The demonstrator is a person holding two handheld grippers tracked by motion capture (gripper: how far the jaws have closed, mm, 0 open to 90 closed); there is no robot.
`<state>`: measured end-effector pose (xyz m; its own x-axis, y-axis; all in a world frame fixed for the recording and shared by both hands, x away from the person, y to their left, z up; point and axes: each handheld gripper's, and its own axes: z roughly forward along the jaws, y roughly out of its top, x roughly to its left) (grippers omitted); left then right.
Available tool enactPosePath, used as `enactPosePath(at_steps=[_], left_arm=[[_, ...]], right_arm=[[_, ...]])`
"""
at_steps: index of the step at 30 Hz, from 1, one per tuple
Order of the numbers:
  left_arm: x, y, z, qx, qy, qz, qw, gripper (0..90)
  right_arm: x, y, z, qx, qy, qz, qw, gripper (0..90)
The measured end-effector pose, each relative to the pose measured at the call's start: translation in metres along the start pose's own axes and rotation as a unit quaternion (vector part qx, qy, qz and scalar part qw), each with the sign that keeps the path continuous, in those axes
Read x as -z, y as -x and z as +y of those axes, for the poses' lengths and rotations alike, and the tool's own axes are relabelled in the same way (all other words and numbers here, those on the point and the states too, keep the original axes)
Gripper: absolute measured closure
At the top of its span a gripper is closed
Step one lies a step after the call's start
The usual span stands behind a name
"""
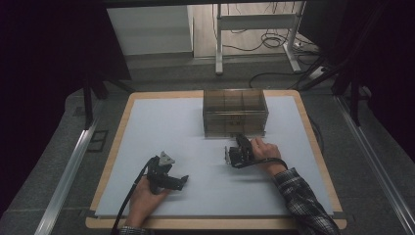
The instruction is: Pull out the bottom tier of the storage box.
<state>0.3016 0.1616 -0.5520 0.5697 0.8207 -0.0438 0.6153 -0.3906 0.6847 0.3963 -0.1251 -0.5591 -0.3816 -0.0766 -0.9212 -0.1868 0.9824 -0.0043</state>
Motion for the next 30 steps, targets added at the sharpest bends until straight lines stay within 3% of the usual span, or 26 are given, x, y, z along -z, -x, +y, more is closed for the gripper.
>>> enactPosePath(at_steps=[6,7,8,17,30], left_arm=[[0.0,0.0,0.0,0.0,0.0,0.0,1.0,0.0],[0.0,0.0,0.0,0.0,0.0,0.0,1.0,0.0],[0.0,0.0,0.0,0.0,0.0,0.0,1.0,0.0],[0.0,0.0,0.0,0.0,0.0,0.0,1.0,0.0],[0.0,0.0,0.0,0.0,0.0,0.0,1.0,0.0]], right_arm=[[0.009,-0.004,0.0,0.001,0.007,0.001,1.0,79.1],[0.012,-0.004,0.001,0.003,-0.003,-0.004,1.0,79.0],[0.011,-0.004,0.001,0.001,0.007,0.001,1.0,79.1],[0.013,-0.002,0.0,-0.005,0.006,0.002,1.0,77.1],[0.016,0.011,-0.003,-0.048,0.022,0.048,0.9975,69.6]])
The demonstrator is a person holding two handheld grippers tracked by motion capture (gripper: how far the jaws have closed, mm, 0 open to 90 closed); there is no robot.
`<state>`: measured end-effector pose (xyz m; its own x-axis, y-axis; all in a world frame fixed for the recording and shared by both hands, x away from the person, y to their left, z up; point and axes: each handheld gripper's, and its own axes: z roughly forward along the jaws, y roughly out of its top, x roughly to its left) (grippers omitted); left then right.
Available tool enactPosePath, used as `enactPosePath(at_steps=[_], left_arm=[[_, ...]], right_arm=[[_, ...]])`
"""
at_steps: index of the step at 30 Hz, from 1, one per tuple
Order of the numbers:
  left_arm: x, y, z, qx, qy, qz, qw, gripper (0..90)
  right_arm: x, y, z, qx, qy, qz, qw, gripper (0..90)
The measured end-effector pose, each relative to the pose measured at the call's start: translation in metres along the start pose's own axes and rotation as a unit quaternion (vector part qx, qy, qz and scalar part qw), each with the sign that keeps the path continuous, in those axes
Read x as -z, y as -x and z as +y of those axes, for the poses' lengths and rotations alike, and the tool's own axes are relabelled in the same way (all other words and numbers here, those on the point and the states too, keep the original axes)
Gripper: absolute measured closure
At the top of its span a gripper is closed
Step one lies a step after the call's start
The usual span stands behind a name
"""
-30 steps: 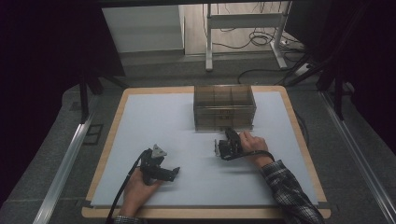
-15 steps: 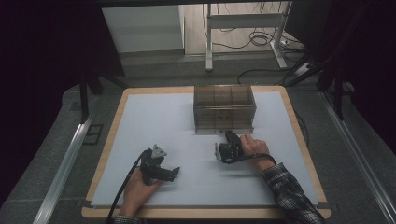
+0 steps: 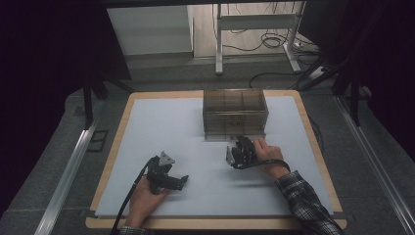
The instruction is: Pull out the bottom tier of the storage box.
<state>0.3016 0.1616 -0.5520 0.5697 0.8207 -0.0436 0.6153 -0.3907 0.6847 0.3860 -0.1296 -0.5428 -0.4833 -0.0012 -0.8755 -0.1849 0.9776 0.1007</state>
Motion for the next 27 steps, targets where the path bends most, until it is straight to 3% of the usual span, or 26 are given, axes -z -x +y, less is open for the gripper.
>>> enactPosePath(at_steps=[8,15,20,21,22,23,24,27], left_arm=[[0.0,0.0,0.0,0.0,0.0,0.0,1.0,0.0],[0.0,0.0,0.0,0.0,0.0,0.0,1.0,0.0],[0.0,0.0,0.0,0.0,0.0,0.0,1.0,0.0],[0.0,0.0,0.0,0.0,0.0,0.0,1.0,0.0],[0.0,0.0,0.0,0.0,0.0,0.0,1.0,0.0],[0.0,0.0,0.0,0.0,0.0,0.0,1.0,0.0],[0.0,0.0,0.0,-0.002,0.0,0.0,1.0,0.0],[0.0,0.0,0.0,-0.002,0.0,0.0,1.0,0.0]], right_arm=[[0.004,0.01,-0.002,-0.021,0.003,0.033,0.9993,67.6],[0.006,0.026,-0.006,-0.052,0.019,0.08,0.9953,67.2],[0.006,0.038,-0.01,-0.082,0.033,0.116,0.9893,67.0],[0.006,0.038,-0.01,-0.082,0.033,0.116,0.9893,67.0],[0.008,0.043,-0.011,-0.096,0.035,0.128,0.9865,66.3],[0.008,0.043,-0.011,-0.096,0.035,0.128,0.9865,66.3],[0.007,0.048,-0.013,-0.101,0.04,0.145,0.9835,65.6],[0.007,0.053,-0.015,-0.111,0.045,0.165,0.9789,65.3]])
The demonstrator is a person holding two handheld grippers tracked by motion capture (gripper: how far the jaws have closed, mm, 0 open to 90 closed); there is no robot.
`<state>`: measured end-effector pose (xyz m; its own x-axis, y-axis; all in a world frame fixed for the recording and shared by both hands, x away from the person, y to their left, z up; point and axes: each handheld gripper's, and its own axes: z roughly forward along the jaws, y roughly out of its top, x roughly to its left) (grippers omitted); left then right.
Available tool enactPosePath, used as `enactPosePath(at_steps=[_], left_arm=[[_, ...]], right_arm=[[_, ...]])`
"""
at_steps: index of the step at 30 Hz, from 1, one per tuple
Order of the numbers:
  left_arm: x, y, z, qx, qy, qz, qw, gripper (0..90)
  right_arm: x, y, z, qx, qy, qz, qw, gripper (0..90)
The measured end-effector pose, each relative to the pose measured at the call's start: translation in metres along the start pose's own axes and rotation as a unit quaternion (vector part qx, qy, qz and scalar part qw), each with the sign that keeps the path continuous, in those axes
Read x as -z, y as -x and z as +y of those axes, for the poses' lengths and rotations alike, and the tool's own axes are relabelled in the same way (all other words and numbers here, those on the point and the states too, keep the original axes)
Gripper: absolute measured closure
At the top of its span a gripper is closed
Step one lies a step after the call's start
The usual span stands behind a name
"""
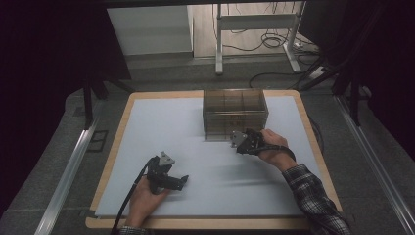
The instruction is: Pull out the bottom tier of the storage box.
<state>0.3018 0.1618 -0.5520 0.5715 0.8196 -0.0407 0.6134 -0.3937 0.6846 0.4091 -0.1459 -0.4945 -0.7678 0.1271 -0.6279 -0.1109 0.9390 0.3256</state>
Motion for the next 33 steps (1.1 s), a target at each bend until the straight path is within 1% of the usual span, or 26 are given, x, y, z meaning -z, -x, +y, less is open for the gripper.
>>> enactPosePath(at_steps=[1,2,3,4,5,6,7,9,11,12,13,14,16,17,18,19,20,21,23,25,28,29,30,31,32,33], left_arm=[[0.0,0.0,0.0,0.0,0.0,0.0,1.0,0.0],[0.0,0.0,0.0,0.001,0.0,0.0,1.0,0.0],[0.0,0.0,0.0,0.001,0.0,0.0,1.0,0.0],[0.0,0.0,0.0,0.002,0.0,0.0,1.0,0.0],[0.0,0.0,0.0,0.002,0.0,0.0,1.0,0.0],[0.0,0.0,0.0,0.001,0.0,0.0,1.0,0.0],[0.0,0.0,0.0,0.001,0.0,0.0,1.0,0.0],[0.0,0.0,0.0,0.001,0.0,0.0,1.0,0.0],[0.0,0.0,0.0,0.001,0.0,0.0,1.0,0.0],[0.0,0.0,0.0,0.001,0.0,0.0,1.0,0.0],[0.0,0.0,0.0,0.001,0.0,0.0,1.0,0.0],[0.0,0.0,0.0,0.001,0.0,0.0,1.0,0.0],[0.0,0.0,0.0,0.001,0.0,0.0,1.0,0.0],[0.0,0.0,0.0,0.001,0.0,0.0,1.0,0.0],[0.0,0.0,0.0,0.001,0.0,0.0,1.0,0.0],[0.0,0.0,0.0,0.001,0.0,0.0,1.0,0.0],[0.0,0.0,0.0,0.001,0.0,0.0,1.0,0.0],[0.0,0.0,0.0,0.001,0.0,0.0,1.0,0.0],[0.0,0.0,0.0,0.002,0.0,-0.001,1.0,0.0],[0.0,0.0,0.0,0.002,0.0,0.0,1.0,0.0],[0.0,0.0,0.0,0.002,0.0,0.0,1.0,0.0],[0.0,0.0,0.0,0.002,0.0,-0.001,1.0,0.0],[0.0,0.0,0.0,0.002,0.0,-0.001,1.0,0.0],[0.0,0.0,0.0,0.002,0.0,0.0,1.0,0.0],[0.0,0.0,0.0,0.002,0.0,-0.001,1.0,0.0],[0.0,0.0,0.0,0.002,0.0,0.0,1.0,0.0]], right_arm=[[0.001,0.002,-0.001,-0.002,0.002,0.005,1.0,65.3],[0.001,0.002,-0.001,-0.002,0.002,0.005,1.0,65.3],[0.001,0.007,-0.002,-0.012,0.007,0.024,0.9996,65.3],[0.002,0.01,-0.003,-0.017,0.009,0.032,0.9993,65.3],[0.002,0.01,-0.003,-0.017,0.009,0.032,0.9993,65.3],[0.002,0.013,-0.004,-0.019,0.011,0.043,0.9988,65.3],[0.003,0.018,-0.007,-0.029,0.012,0.056,0.9979,64.8],[0.003,0.023,-0.01,-0.042,0.016,0.073,0.9963,64.4],[0.003,0.029,-0.013,-0.057,0.025,0.089,0.9941,64.4],[0.003,0.032,-0.015,-0.061,0.027,0.098,0.993,64.1],[0.003,0.032,-0.015,-0.061,0.027,0.098,0.993,64.1],[0.003,0.037,-0.018,-0.068,0.026,0.107,0.9915,64.1],[0.002,0.042,-0.021,-0.072,0.026,0.119,0.9899,64.1],[0.002,0.042,-0.021,-0.072,0.026,0.119,0.9899,64.1],[0.001,0.047,-0.024,-0.076,0.023,0.13,0.9884,64.1],[0.0,0.049,-0.026,-0.078,0.022,0.134,0.9876,64.1],[-0.001,0.052,-0.028,-0.079,0.022,0.142,0.9864,64.1],[-0.001,0.052,-0.028,-0.079,0.022,0.142,0.9864,64.1],[-0.005,0.059,-0.034,-0.082,0.016,0.164,0.9829,64.1],[-0.007,0.06,-0.036,-0.082,0.015,0.166,0.9826,64.3],[-0.013,0.066,-0.041,-0.077,0.011,0.181,0.9805,66.9],[-0.017,0.07,-0.043,-0.073,0.007,0.194,0.9782,69.2],[-0.018,0.071,-0.044,-0.07,0.006,0.199,0.9775,69.9],[-0.018,0.071,-0.044,-0.07,0.006,0.199,0.9775,69.9],[-0.023,0.073,-0.046,-0.064,0.0,0.214,0.9748,71.7],[-0.023,0.073,-0.046,-0.064,0.0,0.214,0.9748,71.7]])
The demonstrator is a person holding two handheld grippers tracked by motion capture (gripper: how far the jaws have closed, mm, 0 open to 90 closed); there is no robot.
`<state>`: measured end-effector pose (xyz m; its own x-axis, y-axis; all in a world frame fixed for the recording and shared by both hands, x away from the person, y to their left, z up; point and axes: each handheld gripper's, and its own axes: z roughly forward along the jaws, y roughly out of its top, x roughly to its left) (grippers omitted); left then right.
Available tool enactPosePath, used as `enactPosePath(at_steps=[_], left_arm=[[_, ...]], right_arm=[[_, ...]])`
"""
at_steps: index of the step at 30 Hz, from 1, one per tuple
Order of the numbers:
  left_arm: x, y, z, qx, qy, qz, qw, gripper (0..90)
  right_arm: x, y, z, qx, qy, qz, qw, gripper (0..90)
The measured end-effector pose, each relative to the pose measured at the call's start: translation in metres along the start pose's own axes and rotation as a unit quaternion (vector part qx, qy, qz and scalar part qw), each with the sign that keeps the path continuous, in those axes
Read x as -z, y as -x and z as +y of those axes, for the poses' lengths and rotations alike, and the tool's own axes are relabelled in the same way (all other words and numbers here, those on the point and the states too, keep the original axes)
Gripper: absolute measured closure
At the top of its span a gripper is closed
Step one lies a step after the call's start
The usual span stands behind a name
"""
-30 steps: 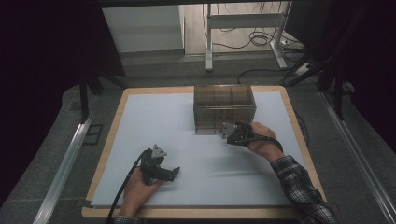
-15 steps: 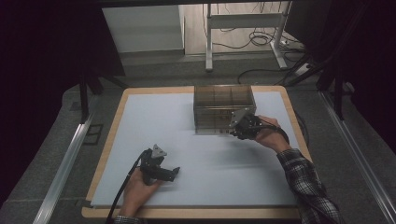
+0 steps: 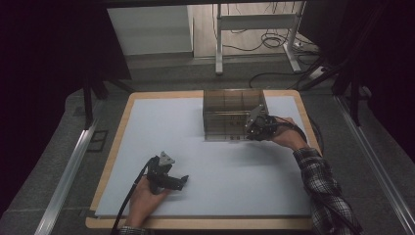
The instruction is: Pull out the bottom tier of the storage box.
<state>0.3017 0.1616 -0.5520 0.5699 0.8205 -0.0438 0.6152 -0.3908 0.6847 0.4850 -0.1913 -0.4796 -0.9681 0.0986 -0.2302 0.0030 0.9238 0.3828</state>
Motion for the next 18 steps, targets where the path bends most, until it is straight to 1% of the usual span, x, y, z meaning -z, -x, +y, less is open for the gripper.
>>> enactPosePath(at_steps=[2,3,6,8,9,10,14,18], left_arm=[[0.0,0.0,0.0,0.0,0.0,0.0,1.0,0.0],[0.0,0.0,0.0,0.0,0.0,0.0,1.0,0.0],[0.0,0.0,0.0,0.0,0.0,0.0,1.0,0.0],[0.0,0.0,0.0,0.0,0.0,0.0,1.0,0.0],[0.0,0.0,0.0,0.0,0.0,0.0,1.0,0.0],[0.0,0.0,0.0,0.0,0.0,0.0,1.0,0.0],[0.0,0.0,0.0,0.0,0.0,0.0,1.0,0.0],[0.0,0.0,0.0,0.0,0.0,0.0,1.0,0.0]], right_arm=[[-0.003,0.006,-0.001,0.009,-0.008,0.012,0.9999,74.8],[-0.003,0.006,-0.001,0.009,-0.008,0.012,0.9999,74.8],[-0.009,0.011,-0.002,0.014,-0.015,0.03,0.9993,79.3],[-0.01,0.012,-0.002,0.019,-0.018,0.034,0.9991,80.0],[-0.014,0.014,-0.003,0.028,-0.025,0.04,0.9985,82.3],[-0.014,0.015,-0.004,0.032,-0.023,0.045,0.9982,83.1],[-0.014,0.019,-0.004,0.034,-0.018,0.07,0.9968,85.8],[-0.013,0.019,-0.003,0.04,-0.022,0.075,0.9962,86.3]])
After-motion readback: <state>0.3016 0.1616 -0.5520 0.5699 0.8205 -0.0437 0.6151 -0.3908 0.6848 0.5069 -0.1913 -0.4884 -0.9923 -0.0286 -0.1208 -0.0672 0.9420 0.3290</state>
